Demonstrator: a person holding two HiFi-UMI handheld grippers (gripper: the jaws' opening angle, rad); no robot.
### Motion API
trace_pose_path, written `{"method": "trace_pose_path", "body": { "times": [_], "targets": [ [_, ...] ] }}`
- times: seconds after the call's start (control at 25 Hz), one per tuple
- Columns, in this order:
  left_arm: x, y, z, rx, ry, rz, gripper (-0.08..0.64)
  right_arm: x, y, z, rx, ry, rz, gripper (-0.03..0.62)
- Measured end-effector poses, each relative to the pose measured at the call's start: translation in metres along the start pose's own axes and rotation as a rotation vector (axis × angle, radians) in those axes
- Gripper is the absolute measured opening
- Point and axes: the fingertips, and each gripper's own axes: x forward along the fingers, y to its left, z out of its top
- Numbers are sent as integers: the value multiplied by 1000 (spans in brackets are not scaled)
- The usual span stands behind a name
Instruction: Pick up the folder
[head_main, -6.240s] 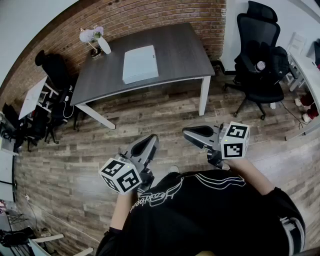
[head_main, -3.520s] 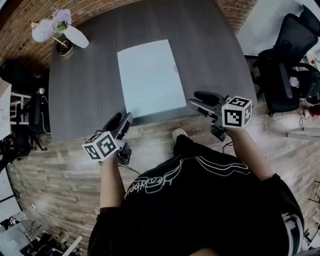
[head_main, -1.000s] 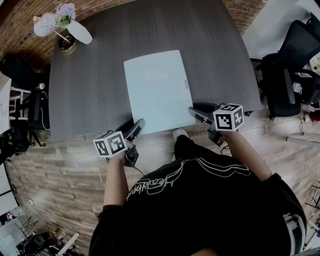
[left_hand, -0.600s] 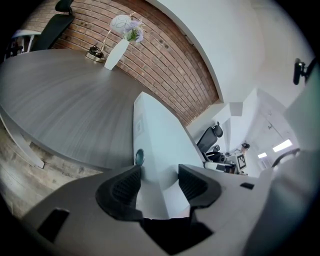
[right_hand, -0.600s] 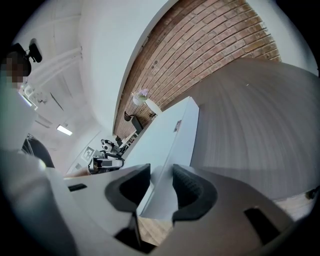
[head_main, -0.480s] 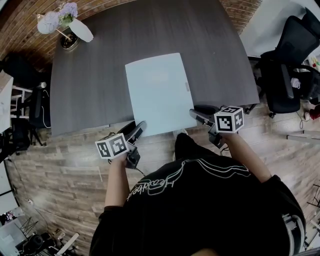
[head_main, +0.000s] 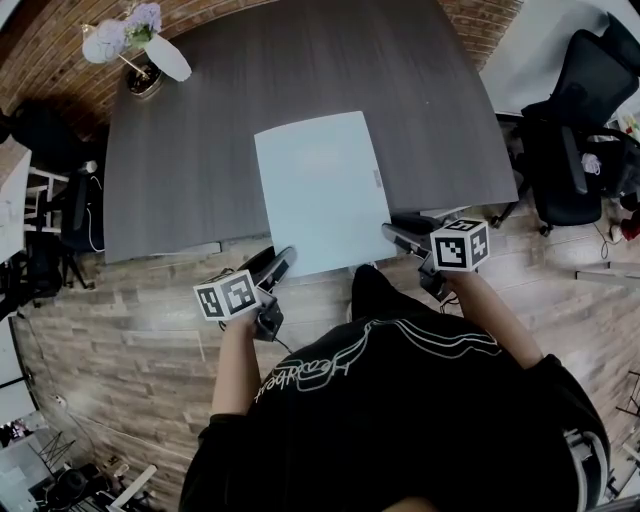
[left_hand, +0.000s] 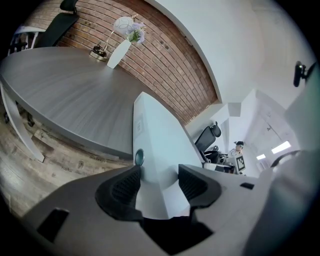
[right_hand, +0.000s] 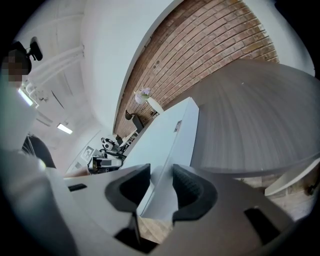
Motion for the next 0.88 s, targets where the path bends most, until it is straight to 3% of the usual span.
{"method": "trace_pose_path", "body": {
  "times": [0.28, 0.52, 0.88],
  "targets": [
    [-2, -1, -4, 28, -9, -23, 235, -3, 1, -2, 3, -9, 17, 122],
    [-3, 1, -12, 40, 36, -107, 328, -5, 2, -5, 36, -25, 88, 240],
    [5, 10, -25, -114, 49, -242, 357, 5, -5, -24, 137, 26, 183, 279]
  ]
}}
